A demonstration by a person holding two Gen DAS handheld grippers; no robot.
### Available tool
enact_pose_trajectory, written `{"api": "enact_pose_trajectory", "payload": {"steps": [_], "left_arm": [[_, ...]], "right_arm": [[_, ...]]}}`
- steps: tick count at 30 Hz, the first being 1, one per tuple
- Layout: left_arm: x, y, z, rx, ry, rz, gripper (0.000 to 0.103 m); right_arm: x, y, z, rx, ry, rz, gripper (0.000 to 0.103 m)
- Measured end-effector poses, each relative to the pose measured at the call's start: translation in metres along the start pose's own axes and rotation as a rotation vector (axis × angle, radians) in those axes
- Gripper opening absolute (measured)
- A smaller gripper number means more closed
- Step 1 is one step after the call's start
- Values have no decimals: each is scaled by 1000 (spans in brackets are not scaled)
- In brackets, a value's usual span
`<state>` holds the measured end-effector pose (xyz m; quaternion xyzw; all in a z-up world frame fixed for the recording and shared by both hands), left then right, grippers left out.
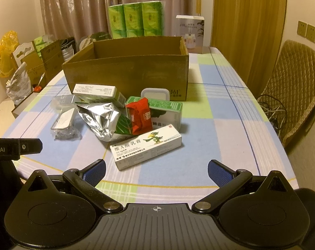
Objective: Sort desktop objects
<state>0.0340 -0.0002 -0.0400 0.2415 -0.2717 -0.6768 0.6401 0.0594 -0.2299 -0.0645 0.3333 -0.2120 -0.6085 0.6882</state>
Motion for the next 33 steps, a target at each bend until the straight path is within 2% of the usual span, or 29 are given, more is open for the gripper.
{"api": "enact_pose_trajectory", "payload": {"steps": [17,33], "left_arm": [[-4,4,1,17,3,-17,102],[-4,15,-12,15,-10,-100,102]], "right_arm": [[5,-1,-6,-5,5,17,101],[4,-2,-19,-29,17,40,101]]}}
Point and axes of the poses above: each gripper's, at about its wrist camera, not at the fingertips, and z roughly against the way its jaws point, x to its right, y to its top, the point moved 5 cm from there along -z, roughly the way its jaws point, and after that the axes turned 5 degrees about -z, right-handed, at the moved point
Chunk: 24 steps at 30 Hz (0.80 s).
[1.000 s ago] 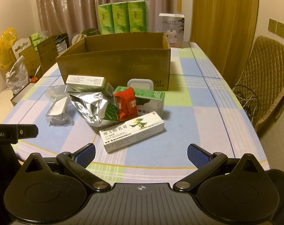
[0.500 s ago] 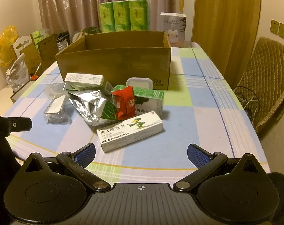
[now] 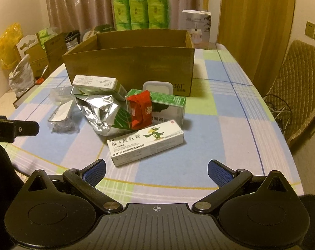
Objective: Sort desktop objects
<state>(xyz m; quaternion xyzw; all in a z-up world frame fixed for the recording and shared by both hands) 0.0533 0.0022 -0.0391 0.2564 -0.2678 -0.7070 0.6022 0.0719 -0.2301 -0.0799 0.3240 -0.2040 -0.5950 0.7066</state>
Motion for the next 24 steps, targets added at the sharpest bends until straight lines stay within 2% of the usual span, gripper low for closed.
{"api": "enact_pose_trajectory", "payload": {"steps": [12,24], "left_arm": [[-21,21,-29,6,31,-31,102],[-21,36,-63,-13,5,-79,102]], "right_arm": [[-11,16,-14,35,-4,71,101],[-20,45,-45,89,34,102,101]]}}
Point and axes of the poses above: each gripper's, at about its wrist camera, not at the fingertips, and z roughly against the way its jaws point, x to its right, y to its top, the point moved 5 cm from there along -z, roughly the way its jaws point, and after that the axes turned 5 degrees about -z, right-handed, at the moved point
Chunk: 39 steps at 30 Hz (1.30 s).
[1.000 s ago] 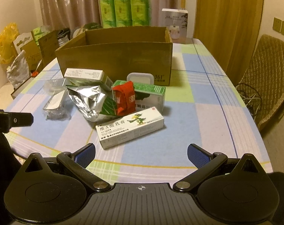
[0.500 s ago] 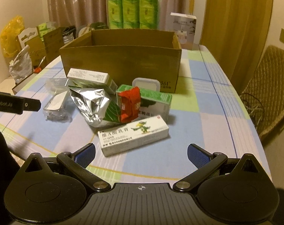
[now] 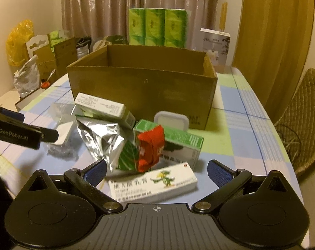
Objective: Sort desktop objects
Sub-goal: 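Move right tool to red candy packet while left tool approaches wrapped white tray, then close right tool on red candy while left tool grasps white tray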
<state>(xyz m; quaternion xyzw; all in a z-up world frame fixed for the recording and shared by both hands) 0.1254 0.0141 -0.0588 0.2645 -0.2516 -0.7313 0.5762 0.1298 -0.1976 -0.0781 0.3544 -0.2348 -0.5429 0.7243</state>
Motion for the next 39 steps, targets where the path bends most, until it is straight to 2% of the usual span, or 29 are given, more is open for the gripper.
{"api": "enact_pose_trajectory", "payload": {"steps": [2,4,7,14,23,29,31,32,39], "left_arm": [[-1,2,-7,-9,3,-2,101],[-3,2,-14,-19,-2,-7,100],[-4,4,-24,-37,-11,-15,98],[-10,9,-48,-61,-20,-4,96],[-20,4,-79,-116,-49,31,89],[-14,0,-89,-131,-62,11,75],[-12,-2,-92,-135,-64,9,65],[-11,-3,-93,-136,-61,8,63],[-7,-6,-88,-125,-62,1,60]], "right_arm": [[0,1,-7,1,3,2,100],[1,2,-14,-8,10,1,93],[1,0,-23,-23,19,-6,88],[4,-3,-39,-33,31,-33,82],[6,-1,-55,-44,36,-48,77],[20,-1,-61,-45,-19,-95,77],[24,-2,-63,-51,-23,-103,77],[25,-2,-64,-54,-21,-109,76],[25,-2,-73,-60,-9,-114,70]]}}
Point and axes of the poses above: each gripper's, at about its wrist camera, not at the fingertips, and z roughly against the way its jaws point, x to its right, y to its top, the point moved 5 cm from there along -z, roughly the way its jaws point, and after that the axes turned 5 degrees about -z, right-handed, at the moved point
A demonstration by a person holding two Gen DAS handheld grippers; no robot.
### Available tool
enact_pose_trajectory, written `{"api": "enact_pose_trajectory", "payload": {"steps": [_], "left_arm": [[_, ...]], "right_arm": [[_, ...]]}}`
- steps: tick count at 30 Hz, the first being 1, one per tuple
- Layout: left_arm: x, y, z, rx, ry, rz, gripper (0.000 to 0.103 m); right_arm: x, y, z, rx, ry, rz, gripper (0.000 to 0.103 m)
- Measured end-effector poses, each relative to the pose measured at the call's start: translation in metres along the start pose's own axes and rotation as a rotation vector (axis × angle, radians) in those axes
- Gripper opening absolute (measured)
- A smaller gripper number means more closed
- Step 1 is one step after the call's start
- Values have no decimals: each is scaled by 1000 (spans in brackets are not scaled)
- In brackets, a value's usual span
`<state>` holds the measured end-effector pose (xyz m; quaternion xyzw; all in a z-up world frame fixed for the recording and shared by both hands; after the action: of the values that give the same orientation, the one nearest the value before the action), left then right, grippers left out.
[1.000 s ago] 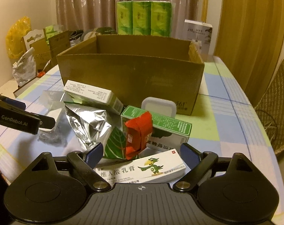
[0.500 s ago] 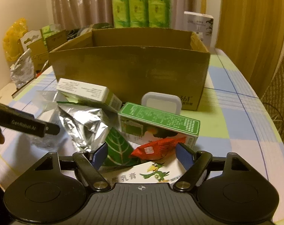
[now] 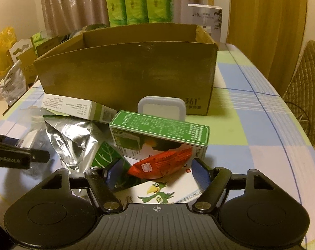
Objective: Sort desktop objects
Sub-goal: 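Close right tool on red candy while left tool grasps white tray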
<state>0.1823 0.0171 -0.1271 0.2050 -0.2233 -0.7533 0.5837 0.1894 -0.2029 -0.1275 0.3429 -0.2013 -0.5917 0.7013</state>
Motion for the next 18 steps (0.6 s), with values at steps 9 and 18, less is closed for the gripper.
{"api": "enact_pose_trajectory", "payload": {"steps": [9,18], "left_arm": [[8,-8,5,-6,-2,-11,61],[5,-8,-1,-19,15,13,69]], "right_arm": [[-3,1,-3,22,-19,28,42],[-2,4,8,56,-15,16,27]]}}
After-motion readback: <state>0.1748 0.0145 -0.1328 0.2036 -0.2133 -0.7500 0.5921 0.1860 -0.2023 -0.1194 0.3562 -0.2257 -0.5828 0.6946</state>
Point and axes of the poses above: each gripper's, at about its wrist camera, not at the fingertips, and z roughly against the way its jaws point, x to its right, y to its top, the point moved 5 cm from there along -z, roughly the way its jaws point, and after that the axes turned 5 degrees about -z, right-handed, at the moved point
